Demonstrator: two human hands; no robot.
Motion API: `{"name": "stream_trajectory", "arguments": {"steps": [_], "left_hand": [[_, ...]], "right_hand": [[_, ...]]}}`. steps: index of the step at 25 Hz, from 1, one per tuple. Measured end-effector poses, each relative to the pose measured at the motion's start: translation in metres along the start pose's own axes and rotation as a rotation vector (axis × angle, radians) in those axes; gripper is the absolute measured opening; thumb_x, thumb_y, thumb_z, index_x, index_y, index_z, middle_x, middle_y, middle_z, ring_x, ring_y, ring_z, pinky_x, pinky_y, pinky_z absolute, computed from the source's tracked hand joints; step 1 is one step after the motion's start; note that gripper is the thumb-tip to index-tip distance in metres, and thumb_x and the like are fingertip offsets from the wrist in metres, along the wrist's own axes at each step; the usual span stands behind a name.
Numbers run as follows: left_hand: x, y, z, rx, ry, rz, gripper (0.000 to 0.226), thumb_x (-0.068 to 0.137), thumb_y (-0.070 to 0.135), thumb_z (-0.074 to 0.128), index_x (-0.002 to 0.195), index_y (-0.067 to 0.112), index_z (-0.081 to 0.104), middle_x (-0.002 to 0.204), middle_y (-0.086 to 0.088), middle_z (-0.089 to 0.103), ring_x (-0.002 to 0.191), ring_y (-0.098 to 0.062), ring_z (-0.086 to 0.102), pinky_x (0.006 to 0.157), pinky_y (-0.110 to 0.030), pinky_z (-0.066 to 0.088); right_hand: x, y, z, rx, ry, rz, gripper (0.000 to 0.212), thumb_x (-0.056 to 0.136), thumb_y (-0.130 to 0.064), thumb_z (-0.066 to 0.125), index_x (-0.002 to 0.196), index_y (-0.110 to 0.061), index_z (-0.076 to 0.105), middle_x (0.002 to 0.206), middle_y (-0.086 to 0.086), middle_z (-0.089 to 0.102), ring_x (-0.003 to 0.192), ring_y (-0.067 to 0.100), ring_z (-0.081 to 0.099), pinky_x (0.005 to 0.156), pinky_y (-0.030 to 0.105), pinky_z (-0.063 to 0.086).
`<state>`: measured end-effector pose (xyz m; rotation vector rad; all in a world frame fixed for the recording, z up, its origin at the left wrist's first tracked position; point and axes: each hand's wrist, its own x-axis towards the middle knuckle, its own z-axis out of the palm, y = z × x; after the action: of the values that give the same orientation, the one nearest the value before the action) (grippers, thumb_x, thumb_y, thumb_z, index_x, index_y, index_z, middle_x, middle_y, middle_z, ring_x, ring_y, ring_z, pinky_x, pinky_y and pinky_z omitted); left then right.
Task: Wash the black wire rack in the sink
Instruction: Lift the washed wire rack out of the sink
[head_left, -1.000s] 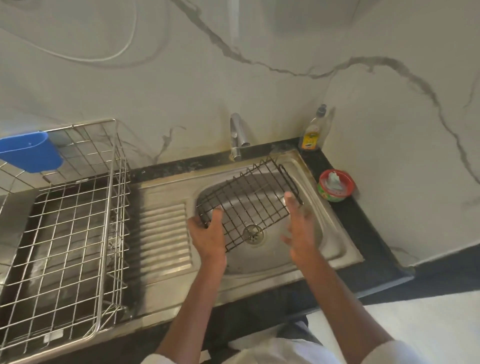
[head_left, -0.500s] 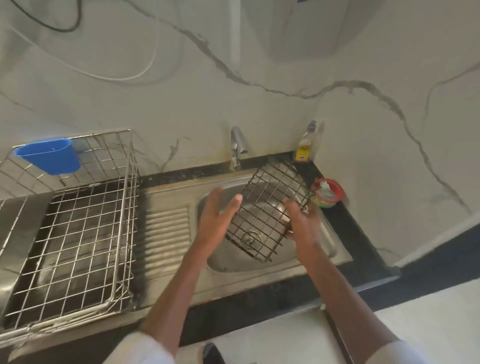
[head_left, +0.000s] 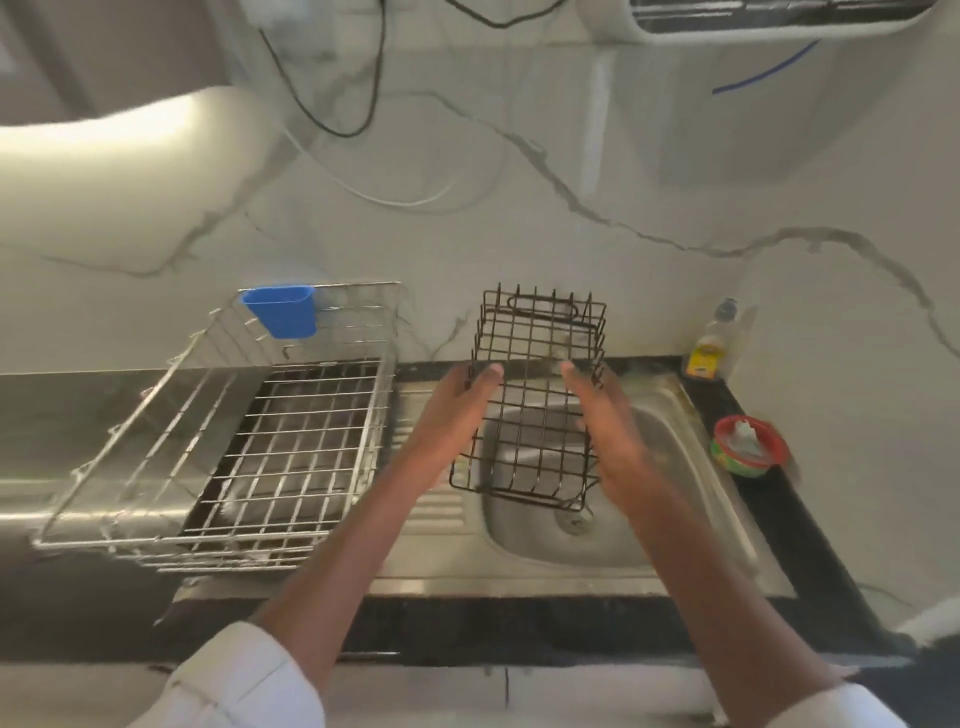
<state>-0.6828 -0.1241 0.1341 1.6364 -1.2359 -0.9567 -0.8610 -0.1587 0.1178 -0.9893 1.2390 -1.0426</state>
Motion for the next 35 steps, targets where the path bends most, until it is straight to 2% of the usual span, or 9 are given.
{"name": "stream_trajectory", "arguments": {"steps": [4,8,11,13,15,18,27,32,35], "left_hand": [[0.001,-0.004,-0.087,-0.086,0.161,0.050,0.048,0.108,0.058,0.044,0.136,0.022,0.059,0.128,0.012,0.062,0.121,-0.012,0.057,0.108,-0.042,0.044],[0.026,-0.040,-0.202,-0.098,0.305,0.022,0.040,0.109,0.054,0.045,0.130,0.024,0.061,0.122,0.009,0.064,0.115,-0.013,0.058,0.093,-0.038,0.042],[0.050,-0.075,-0.266,-0.069,0.340,-0.007,0.028,0.110,0.053,0.043,0.118,0.030,0.057,0.109,0.010,0.060,0.109,-0.015,0.057,0.093,-0.039,0.041],[0.070,-0.111,-0.299,-0.054,0.307,-0.042,0.033,0.111,0.051,0.041,0.122,0.024,0.056,0.115,0.004,0.062,0.114,-0.022,0.059,0.095,-0.041,0.044],[0.088,-0.148,-0.316,-0.059,0.265,-0.094,0.053,0.111,0.054,0.040,0.144,0.015,0.052,0.141,-0.006,0.060,0.131,-0.029,0.057,0.104,-0.045,0.046],[0.109,-0.191,-0.325,-0.041,0.213,-0.238,0.063,0.113,0.052,0.036,0.158,0.009,0.039,0.156,-0.014,0.049,0.140,-0.030,0.050,0.108,-0.044,0.042],[0.133,-0.265,-0.321,0.149,0.084,-0.336,0.065,0.114,0.051,0.029,0.155,0.002,0.036,0.153,-0.022,0.051,0.140,-0.038,0.052,0.115,-0.055,0.045],[0.140,-0.270,-0.313,0.295,0.122,-0.324,0.061,0.113,0.050,0.030,0.144,0.000,0.044,0.132,-0.022,0.065,0.120,-0.036,0.065,0.102,-0.051,0.055],[0.134,-0.254,-0.315,0.525,0.275,-0.234,0.060,0.112,0.050,0.037,0.150,0.004,0.042,0.137,-0.017,0.062,0.126,-0.034,0.060,0.106,-0.049,0.053]], "right_hand": [[0.008,-0.025,0.098,-0.013,-0.138,-0.061,0.089,0.090,-0.071,0.059,0.162,-0.038,0.019,0.169,-0.004,0.021,0.154,0.027,0.024,0.119,0.053,0.024],[0.023,-0.033,0.226,-0.096,-0.266,-0.108,0.084,0.095,-0.067,0.052,0.162,-0.028,0.021,0.169,-0.001,0.025,0.153,0.027,0.027,0.119,0.049,0.028],[0.040,-0.020,0.307,-0.136,-0.305,-0.095,0.084,0.096,-0.068,0.050,0.162,-0.026,0.020,0.169,0.002,0.023,0.153,0.029,0.026,0.119,0.051,0.027],[0.049,0.002,0.349,-0.200,-0.307,-0.040,0.086,0.094,-0.071,0.050,0.162,-0.026,0.021,0.169,0.006,0.021,0.153,0.032,0.025,0.120,0.053,0.025],[0.061,0.029,0.377,-0.227,-0.279,0.023,0.085,0.096,-0.068,0.050,0.162,-0.024,0.020,0.169,0.009,0.019,0.153,0.034,0.025,0.120,0.053,0.025],[0.078,0.059,0.403,-0.297,-0.260,0.144,0.079,0.102,-0.058,0.049,0.163,-0.019,0.017,0.169,0.012,0.018,0.153,0.033,0.024,0.120,0.052,0.024],[0.111,0.120,0.425,-0.430,-0.209,0.377,0.073,0.107,-0.049,0.043,0.164,-0.018,0.010,0.170,0.013,0.013,0.155,0.034,0.019,0.123,0.053,0.020],[0.108,0.123,0.428,-0.472,-0.130,0.340,0.068,0.109,-0.042,0.040,0.162,-0.011,0.011,0.168,0.015,0.020,0.153,0.036,0.024,0.121,0.050,0.026],[0.099,0.105,0.426,-0.676,0.000,0.121,0.060,0.108,-0.039,0.045,0.156,-0.007,0.028,0.157,0.015,0.042,0.140,0.033,0.047,0.106,0.042,0.044]]}}
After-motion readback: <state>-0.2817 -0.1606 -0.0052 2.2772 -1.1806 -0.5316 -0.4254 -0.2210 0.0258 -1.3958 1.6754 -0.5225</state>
